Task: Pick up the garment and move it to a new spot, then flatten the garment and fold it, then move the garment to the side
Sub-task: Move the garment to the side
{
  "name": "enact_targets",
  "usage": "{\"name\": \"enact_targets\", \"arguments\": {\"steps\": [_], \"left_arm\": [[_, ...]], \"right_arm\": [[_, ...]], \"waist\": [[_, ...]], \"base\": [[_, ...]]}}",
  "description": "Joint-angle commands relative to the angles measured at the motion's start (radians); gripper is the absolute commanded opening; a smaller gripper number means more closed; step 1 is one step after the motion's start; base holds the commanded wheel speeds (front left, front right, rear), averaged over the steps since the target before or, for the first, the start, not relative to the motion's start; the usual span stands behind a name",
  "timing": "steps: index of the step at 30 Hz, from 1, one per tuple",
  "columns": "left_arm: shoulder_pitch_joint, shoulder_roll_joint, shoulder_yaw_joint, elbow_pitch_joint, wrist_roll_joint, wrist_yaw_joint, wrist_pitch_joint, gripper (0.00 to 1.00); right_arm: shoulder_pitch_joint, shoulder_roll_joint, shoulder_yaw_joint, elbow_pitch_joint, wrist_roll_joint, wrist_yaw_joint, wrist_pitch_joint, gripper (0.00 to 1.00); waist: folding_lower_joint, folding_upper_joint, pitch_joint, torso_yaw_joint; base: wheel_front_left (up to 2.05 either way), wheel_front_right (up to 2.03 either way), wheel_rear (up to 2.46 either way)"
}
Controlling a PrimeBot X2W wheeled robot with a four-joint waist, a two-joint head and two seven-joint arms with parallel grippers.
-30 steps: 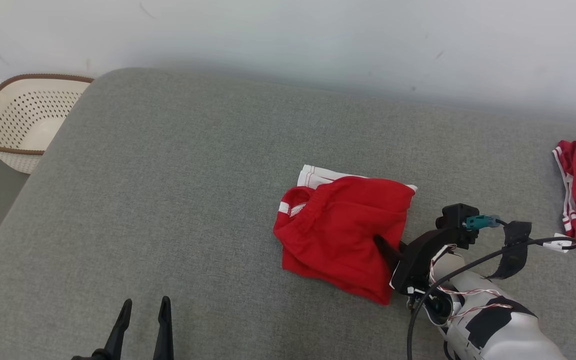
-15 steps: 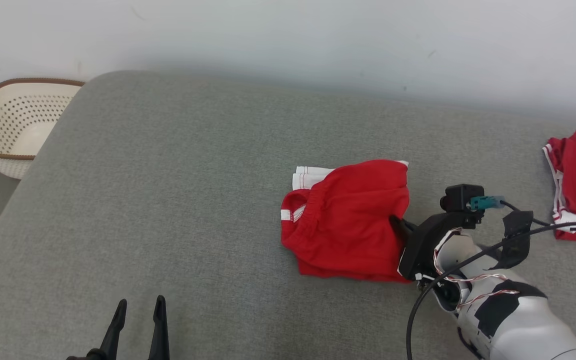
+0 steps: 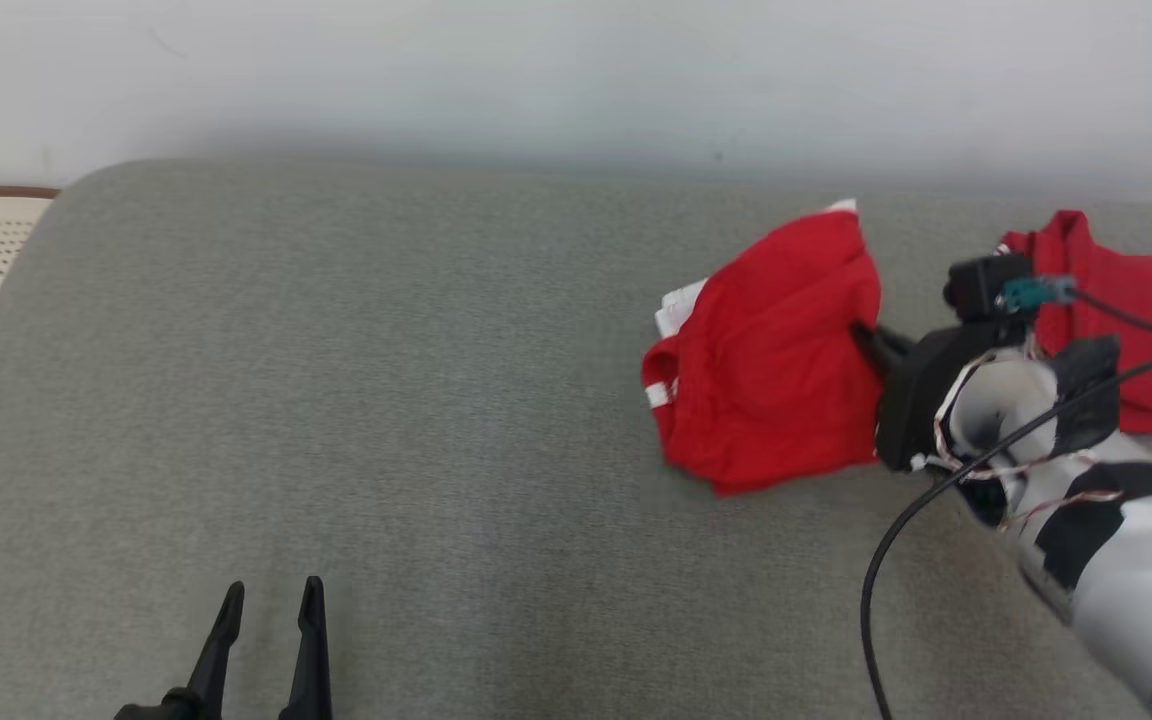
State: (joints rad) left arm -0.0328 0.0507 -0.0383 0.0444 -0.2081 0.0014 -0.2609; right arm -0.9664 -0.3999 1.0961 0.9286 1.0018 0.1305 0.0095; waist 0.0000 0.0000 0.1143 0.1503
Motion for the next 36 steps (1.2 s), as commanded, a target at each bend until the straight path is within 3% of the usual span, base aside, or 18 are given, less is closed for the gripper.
{"name": "enact_targets", "arguments": {"steps": [1, 14, 36], "left_arm": [[-0.015, 0.0, 0.005, -0.004, 0.01, -0.004, -0.004, 1.0], [-0.067, 0.003, 0.056, -0.062, 0.071, -0.046, -0.004, 1.0], [-0.086, 0.027, 0.105, -0.124, 0.113, -0.074, -0.004, 1.0]], "right_arm": [[-0.025, -0.019, 0.008, -0.005, -0.005, 0.0, 0.006, 0.0], [-0.185, -0.128, 0.057, -0.024, -0.02, 0.0, 0.039, 0.0], [-0.323, -0.294, 0.039, 0.034, 0.039, 0.0, 0.079, 0.0]], "waist": [[0.0, 0.0, 0.035, -0.04], [0.0, 0.0, 0.129, -0.135], [0.0, 0.0, 0.227, -0.196]], "base": [[0.0, 0.0, 0.0], [0.0, 0.0, 0.0], [0.0, 0.0, 0.0]]}}
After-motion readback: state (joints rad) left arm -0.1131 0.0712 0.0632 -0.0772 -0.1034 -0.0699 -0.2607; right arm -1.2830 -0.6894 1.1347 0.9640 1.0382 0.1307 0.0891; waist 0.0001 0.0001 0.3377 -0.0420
